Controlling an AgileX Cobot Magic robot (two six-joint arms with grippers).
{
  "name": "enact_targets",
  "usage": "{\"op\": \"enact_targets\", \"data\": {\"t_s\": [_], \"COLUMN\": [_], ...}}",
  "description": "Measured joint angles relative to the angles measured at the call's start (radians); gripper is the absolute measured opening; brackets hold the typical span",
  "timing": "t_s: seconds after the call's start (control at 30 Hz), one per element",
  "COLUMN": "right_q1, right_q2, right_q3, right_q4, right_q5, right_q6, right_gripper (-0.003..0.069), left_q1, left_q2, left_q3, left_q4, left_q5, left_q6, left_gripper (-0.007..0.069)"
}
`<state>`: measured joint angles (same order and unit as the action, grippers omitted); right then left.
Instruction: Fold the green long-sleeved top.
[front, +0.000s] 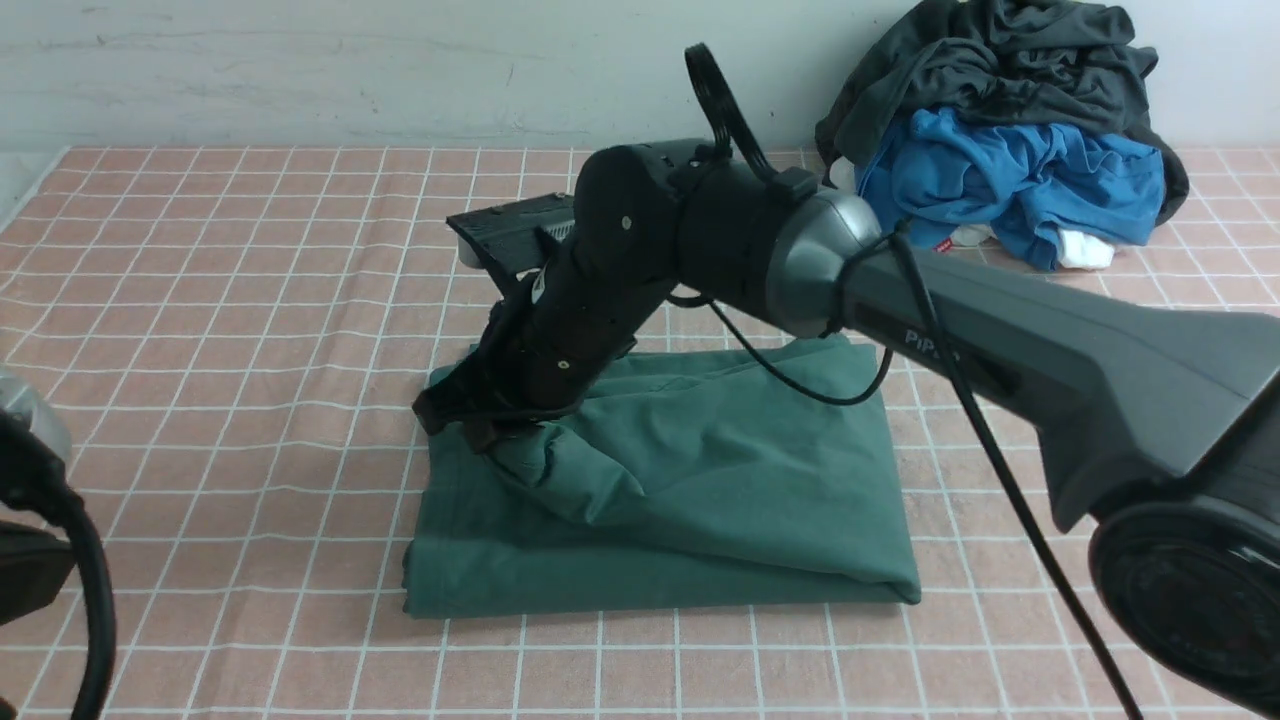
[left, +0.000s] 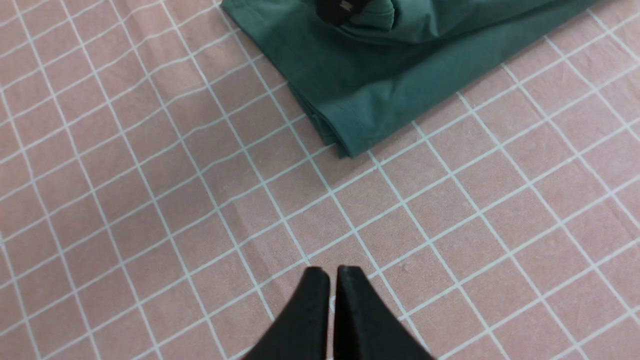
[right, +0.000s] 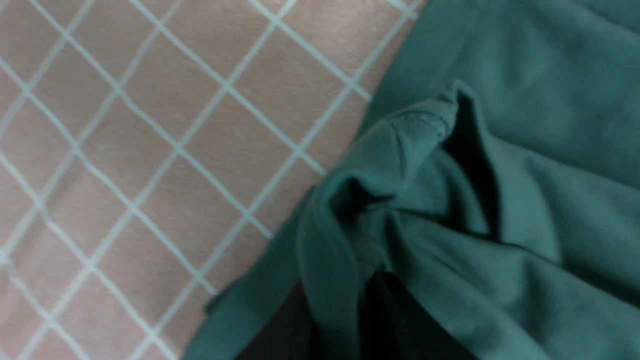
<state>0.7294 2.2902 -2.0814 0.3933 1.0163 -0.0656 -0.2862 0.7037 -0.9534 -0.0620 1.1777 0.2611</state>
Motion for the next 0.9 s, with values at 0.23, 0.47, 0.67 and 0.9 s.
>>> {"op": "enact_targets", "data": {"t_s": [0.23, 0.47, 0.67, 0.9], "right_q1": [0.002, 0.002, 0.002, 0.002], "right_q2": [-0.057, -0.121, -0.280, -0.618], "right_q3": [-0.118, -0.056, 0.126, 0.386], "right_q4": [0.050, -0.277, -0.293, -0.282], "right_q5": [0.200, 0.225, 0.231, 0.147], "right_q6": [-0.102, 0.005, -0.017, -0.042], "right_gripper": [0.0419, 0.0441, 0.0397, 0.0324], "left_q1": [0.000, 0.000, 0.000, 0.000], "left_q2": [-0.098, -0.302, -0.560, -0.711], "left_q3": [0.035, 0.128, 0.271, 0.377], "left_q4": [-0.006, 0.018, 0.092, 0.106], "left_q5": [0.000, 0.001, -0.014, -0.091], "left_q6": [0.000, -0.106, -0.231, -0.246], "left_gripper": [0.0006, 0.0006, 0.0006, 0.0006]}}
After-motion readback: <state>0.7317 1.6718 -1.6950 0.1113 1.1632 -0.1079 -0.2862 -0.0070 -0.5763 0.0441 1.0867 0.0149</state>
